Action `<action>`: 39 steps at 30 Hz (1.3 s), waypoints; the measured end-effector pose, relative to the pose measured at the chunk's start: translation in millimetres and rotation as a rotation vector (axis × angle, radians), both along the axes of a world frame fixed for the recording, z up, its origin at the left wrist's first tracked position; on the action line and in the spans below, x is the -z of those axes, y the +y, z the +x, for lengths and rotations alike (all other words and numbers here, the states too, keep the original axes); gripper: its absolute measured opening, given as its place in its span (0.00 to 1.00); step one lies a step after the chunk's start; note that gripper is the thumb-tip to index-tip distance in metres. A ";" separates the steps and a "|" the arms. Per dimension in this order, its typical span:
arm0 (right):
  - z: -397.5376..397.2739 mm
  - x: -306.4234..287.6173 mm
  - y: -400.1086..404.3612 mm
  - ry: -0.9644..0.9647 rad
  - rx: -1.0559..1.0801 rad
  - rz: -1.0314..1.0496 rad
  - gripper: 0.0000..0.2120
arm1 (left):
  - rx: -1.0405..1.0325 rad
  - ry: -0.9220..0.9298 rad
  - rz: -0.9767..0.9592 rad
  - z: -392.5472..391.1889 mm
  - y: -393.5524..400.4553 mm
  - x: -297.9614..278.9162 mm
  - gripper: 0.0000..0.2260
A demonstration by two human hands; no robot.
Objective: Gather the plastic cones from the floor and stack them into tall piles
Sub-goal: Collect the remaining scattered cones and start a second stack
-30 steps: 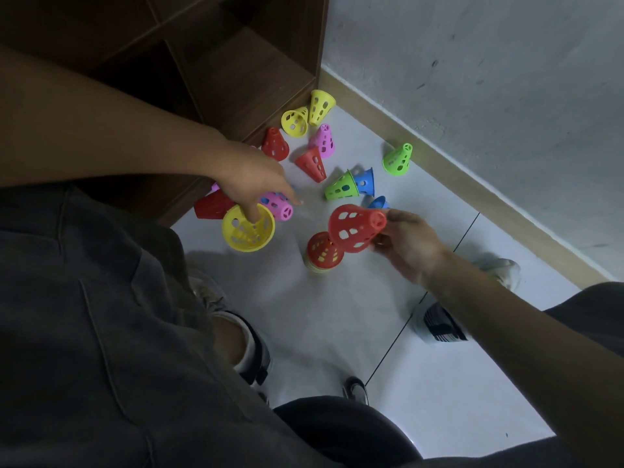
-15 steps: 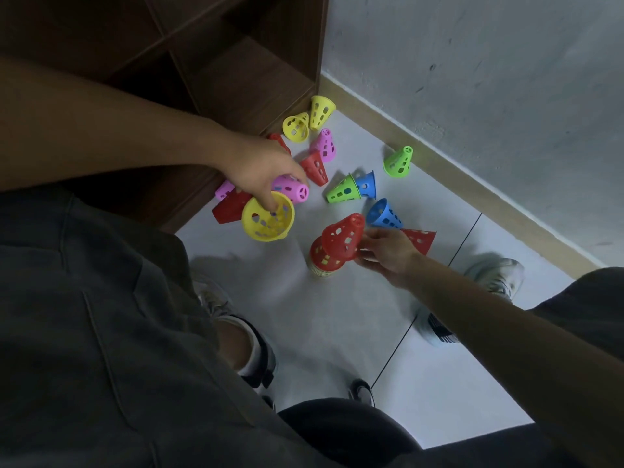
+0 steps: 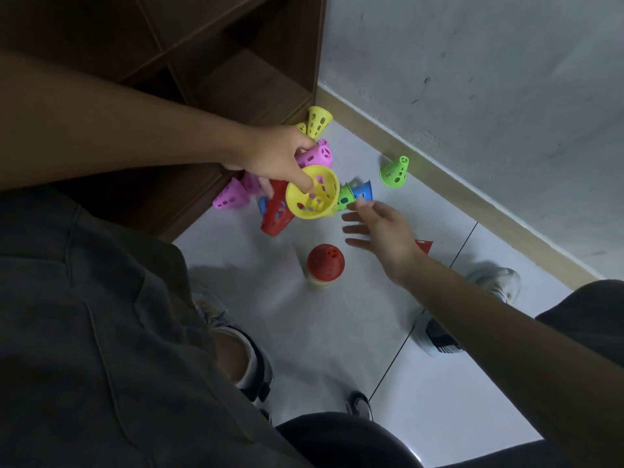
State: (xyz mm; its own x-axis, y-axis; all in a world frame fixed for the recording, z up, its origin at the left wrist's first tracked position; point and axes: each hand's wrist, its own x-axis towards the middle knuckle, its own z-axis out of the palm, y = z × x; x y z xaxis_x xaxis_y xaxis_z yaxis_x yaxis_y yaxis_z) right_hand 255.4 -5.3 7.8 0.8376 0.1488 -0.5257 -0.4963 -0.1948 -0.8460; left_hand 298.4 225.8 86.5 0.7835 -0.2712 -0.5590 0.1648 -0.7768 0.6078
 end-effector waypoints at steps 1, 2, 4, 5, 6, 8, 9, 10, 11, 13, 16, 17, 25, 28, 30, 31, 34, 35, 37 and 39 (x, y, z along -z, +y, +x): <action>2.9 -6.7 3.3 0.026 -0.008 0.050 0.18 | -0.057 0.019 -0.033 -0.1 -1.7 -1.4 0.20; 5.1 -11.8 6.0 0.064 -0.020 0.087 0.19 | -0.108 0.033 -0.061 0.4 -3.2 -2.6 0.23; 8.2 -19.0 9.9 0.169 -0.033 0.176 0.22 | -0.189 0.035 -0.112 1.5 -6.1 -5.3 0.25; 9.0 -21.1 11.2 0.216 -0.028 0.225 0.23 | -0.219 0.034 -0.137 1.6 -7.3 -6.9 0.24; 9.5 -22.7 11.8 0.244 -0.022 0.261 0.23 | -0.241 0.042 -0.160 1.2 -8.6 -8.9 0.22; 10.3 -24.1 11.9 0.248 -0.021 0.295 0.22 | -0.274 0.066 -0.201 -0.2 -10.9 -12.0 0.21; 10.6 -24.6 11.4 0.238 -0.025 0.303 0.22 | -0.285 0.078 -0.218 -1.4 -12.1 -13.4 0.22; 10.9 -24.9 10.8 0.231 -0.028 0.309 0.21 | -0.295 0.092 -0.234 -2.2 -12.6 -14.1 0.25; 11.5 -25.4 9.6 0.230 -0.026 0.321 0.20 | -0.304 0.104 -0.249 -2.6 -13.5 -14.3 0.28; 11.4 -26.0 8.1 0.242 -0.009 0.355 0.20 | -0.318 0.128 -0.275 -3.7 -14.0 -14.1 0.33; 9.2 -26.0 7.4 0.261 0.013 0.384 0.21 | -0.344 0.151 -0.306 -4.1 -14.7 -13.3 0.37; 8.2 -25.7 8.1 0.265 0.014 0.385 0.21 | -0.355 0.152 -0.313 -4.1 -14.8 -13.2 0.36; 5.9 -27.8 16.3 0.277 0.087 0.460 0.23 | -0.384 0.150 -0.339 -3.2 -17.8 -13.8 0.32; 5.6 -26.2 15.8 0.287 0.111 0.477 0.26 | -0.360 0.167 -0.365 -2.4 -17.0 -14.5 0.32; 5.8 -24.2 13.3 0.291 0.123 0.492 0.26 | -0.326 0.185 -0.394 -3.0 -17.4 -16.0 0.31; 6.1 -23.5 11.9 0.293 0.125 0.501 0.26 | -0.311 0.192 -0.407 -3.5 -17.7 -17.1 0.31; 7.1 -24.0 8.8 0.300 0.137 0.551 0.26 | -0.299 0.197 -0.429 -4.5 -18.6 -20.7 0.28; 7.2 -24.3 8.0 0.302 0.142 0.570 0.26 | -0.302 0.194 -0.432 -4.0 -18.7 -21.4 0.27; 8.0 -24.5 6.3 0.305 0.146 0.600 0.24 | -0.320 0.188 -0.427 -3.0 -17.7 -21.5 0.25; 8.7 -24.2 4.2 0.299 0.145 0.616 0.23 | -0.327 0.187 -0.411 -1.8 -15.6 -20.9 0.27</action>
